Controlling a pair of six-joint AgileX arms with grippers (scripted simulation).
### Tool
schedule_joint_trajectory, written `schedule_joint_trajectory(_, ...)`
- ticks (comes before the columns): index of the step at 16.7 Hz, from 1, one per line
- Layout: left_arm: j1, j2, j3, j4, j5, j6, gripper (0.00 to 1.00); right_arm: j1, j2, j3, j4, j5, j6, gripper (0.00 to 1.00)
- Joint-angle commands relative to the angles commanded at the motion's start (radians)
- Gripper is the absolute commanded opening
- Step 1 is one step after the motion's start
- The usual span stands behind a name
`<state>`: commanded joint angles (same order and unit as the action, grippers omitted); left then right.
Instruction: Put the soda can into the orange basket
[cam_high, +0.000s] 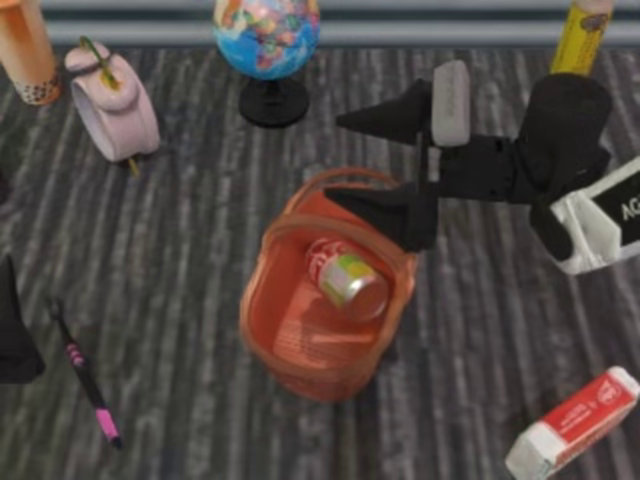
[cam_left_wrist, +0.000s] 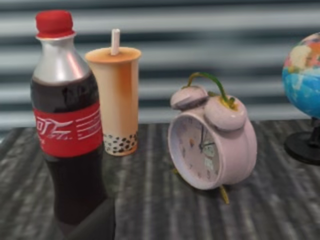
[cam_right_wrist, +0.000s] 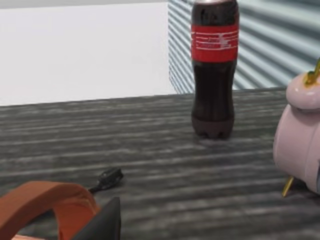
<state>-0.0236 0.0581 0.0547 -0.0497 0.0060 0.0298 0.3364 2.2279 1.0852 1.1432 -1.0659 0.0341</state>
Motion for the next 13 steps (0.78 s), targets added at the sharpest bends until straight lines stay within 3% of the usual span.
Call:
schedule_joint_trajectory(2, -0.033, 0.084, 0.081, -0.071, 0.007, 0.045, 1.0, -0.016, -0.084, -0.059, -0.052, 0.045, 0.007, 1.0)
schedule_joint_trajectory(5, -0.103, 0.266, 0.259, -0.222, 0.018, 0.144, 1.0, -0.05, -0.266, -0.178, -0.161, 0.145, 0.017, 1.0)
schedule_joint_trajectory(8, -0.19, 0.499, 0.49, -0.406, 0.028, 0.271, 1.0, -0.093, -0.508, -0.316, -0.291, 0.274, 0.019, 1.0)
schedule_joint_trajectory(13, -0.352, 0.962, 0.942, -0.735, 0.037, 0.522, 1.0, -0.173, -1.008, -0.545, -0.52, 0.52, 0.004, 1.0)
